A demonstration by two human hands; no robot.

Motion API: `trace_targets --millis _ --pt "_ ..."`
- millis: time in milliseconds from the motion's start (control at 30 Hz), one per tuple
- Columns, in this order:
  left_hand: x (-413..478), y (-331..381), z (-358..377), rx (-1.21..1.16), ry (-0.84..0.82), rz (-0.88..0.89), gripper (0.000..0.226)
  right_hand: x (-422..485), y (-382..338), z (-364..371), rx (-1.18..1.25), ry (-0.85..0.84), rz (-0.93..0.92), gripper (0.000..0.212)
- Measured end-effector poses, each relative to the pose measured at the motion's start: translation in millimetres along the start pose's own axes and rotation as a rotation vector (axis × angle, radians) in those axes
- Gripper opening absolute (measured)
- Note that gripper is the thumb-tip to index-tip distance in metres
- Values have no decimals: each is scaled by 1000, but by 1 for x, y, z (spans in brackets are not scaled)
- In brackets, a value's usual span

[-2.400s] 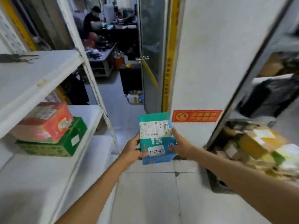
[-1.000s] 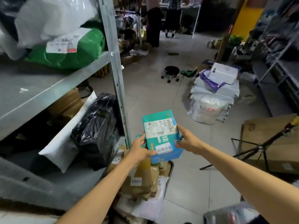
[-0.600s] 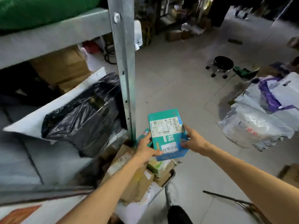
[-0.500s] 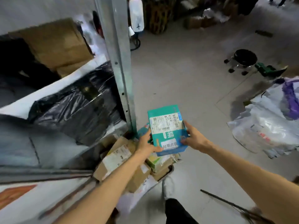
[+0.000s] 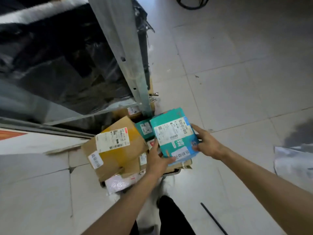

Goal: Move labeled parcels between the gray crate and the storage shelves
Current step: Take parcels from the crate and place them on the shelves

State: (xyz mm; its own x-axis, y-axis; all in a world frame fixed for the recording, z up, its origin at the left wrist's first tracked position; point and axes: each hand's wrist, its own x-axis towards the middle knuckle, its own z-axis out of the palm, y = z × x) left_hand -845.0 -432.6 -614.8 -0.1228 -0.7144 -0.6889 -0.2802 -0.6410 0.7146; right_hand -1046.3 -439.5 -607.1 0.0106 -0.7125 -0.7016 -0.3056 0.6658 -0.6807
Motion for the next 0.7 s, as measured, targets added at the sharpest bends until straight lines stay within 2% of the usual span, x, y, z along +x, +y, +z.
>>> trace_targets --millis 300,533,700 --pt "28 -21 7 -51 257 -102 73 59 -4 18 76 -119 46 75" --pt "36 -16 -14 -29 193 -57 83 80 -11 28 171 -91 55 77" --pt "41 -5 -19 204 163 3 58 83 -8 36 173 -51 48 78"
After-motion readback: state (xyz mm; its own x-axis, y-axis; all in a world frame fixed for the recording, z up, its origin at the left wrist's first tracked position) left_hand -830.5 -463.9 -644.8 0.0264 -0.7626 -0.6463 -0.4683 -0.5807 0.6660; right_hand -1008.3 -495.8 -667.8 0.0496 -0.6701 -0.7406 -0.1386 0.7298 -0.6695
